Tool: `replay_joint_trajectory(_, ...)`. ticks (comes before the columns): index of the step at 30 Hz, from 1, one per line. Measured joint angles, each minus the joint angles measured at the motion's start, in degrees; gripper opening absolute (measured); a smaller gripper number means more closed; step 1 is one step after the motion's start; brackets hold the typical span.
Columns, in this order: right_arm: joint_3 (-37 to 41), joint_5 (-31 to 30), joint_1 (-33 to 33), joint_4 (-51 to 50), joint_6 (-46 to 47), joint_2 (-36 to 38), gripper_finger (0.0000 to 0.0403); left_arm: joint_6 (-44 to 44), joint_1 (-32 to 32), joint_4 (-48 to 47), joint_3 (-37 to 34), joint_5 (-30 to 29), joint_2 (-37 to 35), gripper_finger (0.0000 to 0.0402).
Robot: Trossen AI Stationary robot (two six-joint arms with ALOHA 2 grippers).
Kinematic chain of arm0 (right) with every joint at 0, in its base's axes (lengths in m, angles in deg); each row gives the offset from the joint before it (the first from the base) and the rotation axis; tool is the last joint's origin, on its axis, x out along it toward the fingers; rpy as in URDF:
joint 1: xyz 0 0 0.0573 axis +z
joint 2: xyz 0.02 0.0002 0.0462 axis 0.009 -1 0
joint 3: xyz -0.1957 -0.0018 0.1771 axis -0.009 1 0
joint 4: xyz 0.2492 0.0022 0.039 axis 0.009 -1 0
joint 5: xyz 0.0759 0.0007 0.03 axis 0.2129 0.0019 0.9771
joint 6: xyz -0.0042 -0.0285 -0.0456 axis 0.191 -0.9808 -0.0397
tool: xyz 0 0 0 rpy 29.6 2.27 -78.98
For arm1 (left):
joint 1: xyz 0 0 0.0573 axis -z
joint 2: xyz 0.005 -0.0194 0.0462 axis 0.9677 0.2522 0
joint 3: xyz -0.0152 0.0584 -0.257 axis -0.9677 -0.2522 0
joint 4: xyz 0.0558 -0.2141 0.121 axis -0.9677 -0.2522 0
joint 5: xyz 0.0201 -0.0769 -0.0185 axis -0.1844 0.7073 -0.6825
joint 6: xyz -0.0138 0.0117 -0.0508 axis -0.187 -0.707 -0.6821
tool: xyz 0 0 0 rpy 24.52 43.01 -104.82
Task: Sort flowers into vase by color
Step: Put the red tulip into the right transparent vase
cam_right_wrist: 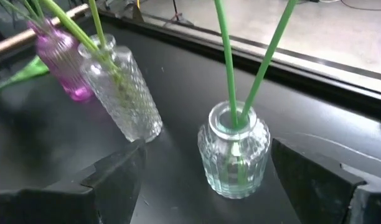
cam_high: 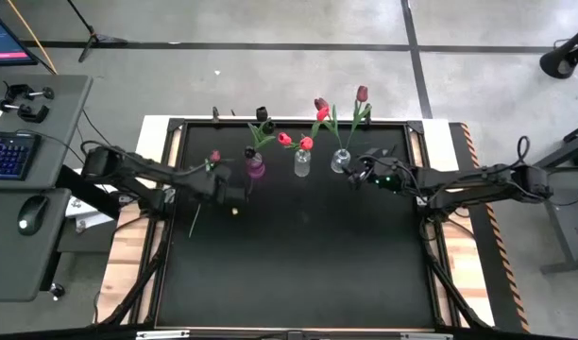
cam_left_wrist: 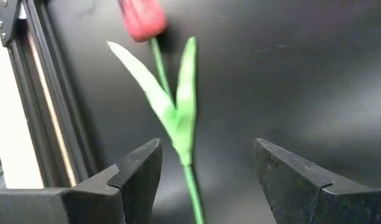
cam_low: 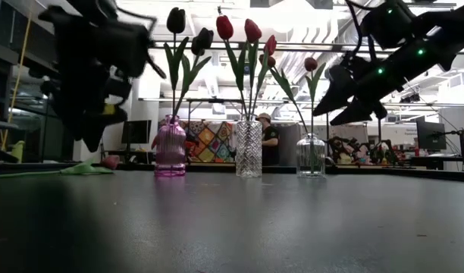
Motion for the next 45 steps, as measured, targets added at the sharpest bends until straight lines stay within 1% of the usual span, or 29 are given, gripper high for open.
replay_joint_trajectory(5,0.0,0.24,0.0,0.0,1.25,-3.55,0.0332,6.7,-7.29,0.19,-1.25,2.42,0.79,0.0239)
replay_joint_trajectory(8,0.0,0.26,0.0,0.2,1.33,-5.57,0.0332,8.24,-10.63,0.09,-3.16,4.0,0.81,0.0239)
replay_joint_trajectory(11,0.0,0.3,0.0,0.82,1.33,-7.32,0.0332,9.12,-13.17,0.97,-4.86,4.28,0.8,0.0239)
replay_joint_trajectory(13,0.0,0.3,0.0,1.62,1.33,-8.18,0.0332,10.89,-14.48,4.19,-6.21,5.45,0.79,0.0239)
replay_joint_trajectory(16,0.0,0.37,0.0,2.09,1.33,-8.94,0.0332,15.49,-16.14,10.26,-8.08,9.0,0.78,0.0239)
replay_joint_trajectory(18,0.0,0.37,0.0,2.27,1.33,-8.98,0.0332,17.98,-17.24,12.27,-8.99,10.01,0.5,0.0239)
replay_joint_trajectory(24,0.0,0.37,0.0,2.48,1.49,-8.96,0.0332,19.61,-19.93,12.79,-9.09,11.77,0.27,0.0239)
replay_joint_trajectory(29,0.0,0.37,0.0,2.47,1.49,-8.96,0.0332,21.44,-20.68,12.96,-9.14,13.97,0.29,0.0232)
replay_joint_trajectory(31,0.0,0.37,0.0,2.47,1.5,-8.96,0.0332,21.34,-20.66,13.02,-9.18,14.42,0.35,0.0218)
replay_joint_trajectory(34,0.0,0.45,0.0,2.47,1.5,-8.96,0.0332,21.33,-20.66,13.42,-9.18,15.27,0.41,0.018)
replay_joint_trajectory(37,0.0,0.61,0.0,2.47,1.51,-8.96,0.0332,21.32,-20.66,13.98,-9.2,16.23,0.46,0.0126)
replay_joint_trajectory(42,0.0,0.61,0.0,2.45,1.51,-8.96,0.0332,22.22,-20.62,14.28,-9.22,17.26,0.48,0.0021)
replay_joint_trajectory(43,0.0,0.61,0.0,2.45,1.51,-8.96,0.0332,22.63,-20.62,14.24,-9.22,17.18,0.46,0.0012)
replay_joint_trajectory(45,0.0,0.61,-0.01,2.45,1.51,-8.96,0.0332,22.84,-20.6,14.12,-9.22,16.99,0.44,0.0013)
